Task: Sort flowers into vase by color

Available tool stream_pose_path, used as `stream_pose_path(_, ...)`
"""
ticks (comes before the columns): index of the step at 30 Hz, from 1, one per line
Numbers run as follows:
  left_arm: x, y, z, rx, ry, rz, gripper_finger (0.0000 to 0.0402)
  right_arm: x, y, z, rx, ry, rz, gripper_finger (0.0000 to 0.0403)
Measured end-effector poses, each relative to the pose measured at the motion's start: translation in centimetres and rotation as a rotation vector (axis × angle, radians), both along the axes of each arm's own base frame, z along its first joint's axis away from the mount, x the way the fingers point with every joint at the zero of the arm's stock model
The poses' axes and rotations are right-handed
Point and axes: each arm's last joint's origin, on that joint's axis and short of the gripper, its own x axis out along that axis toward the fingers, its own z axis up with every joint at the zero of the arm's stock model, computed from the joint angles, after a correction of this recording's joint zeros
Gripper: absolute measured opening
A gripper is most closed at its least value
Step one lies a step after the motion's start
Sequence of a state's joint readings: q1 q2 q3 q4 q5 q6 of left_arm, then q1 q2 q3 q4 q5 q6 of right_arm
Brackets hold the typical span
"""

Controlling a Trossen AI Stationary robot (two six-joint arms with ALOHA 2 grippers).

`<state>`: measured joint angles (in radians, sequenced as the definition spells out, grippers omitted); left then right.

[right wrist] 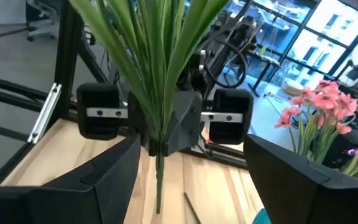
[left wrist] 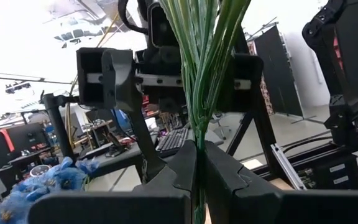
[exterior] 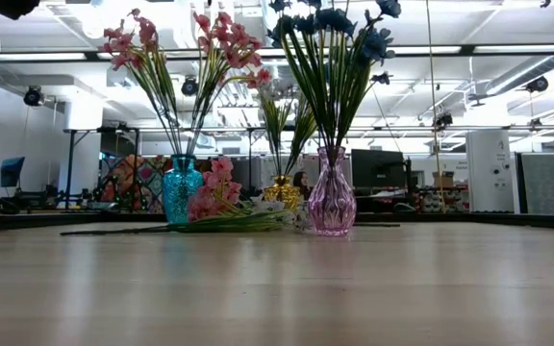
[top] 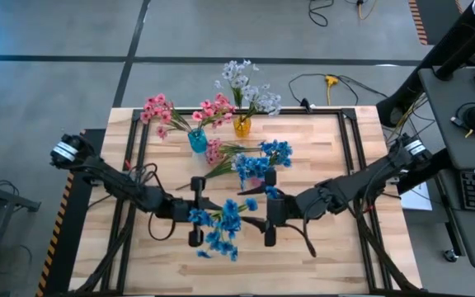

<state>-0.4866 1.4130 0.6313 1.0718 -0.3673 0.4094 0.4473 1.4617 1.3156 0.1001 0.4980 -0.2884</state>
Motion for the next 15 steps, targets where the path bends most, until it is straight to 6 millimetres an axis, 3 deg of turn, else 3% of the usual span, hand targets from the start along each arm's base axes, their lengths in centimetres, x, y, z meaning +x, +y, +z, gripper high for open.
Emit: stream_pose_path(15,2.3,-0.6,0.9,0.016,-0.017,0.049,0.0,0.8,0.5,-0.1,0.041,-0.06,0.053,0.0276)
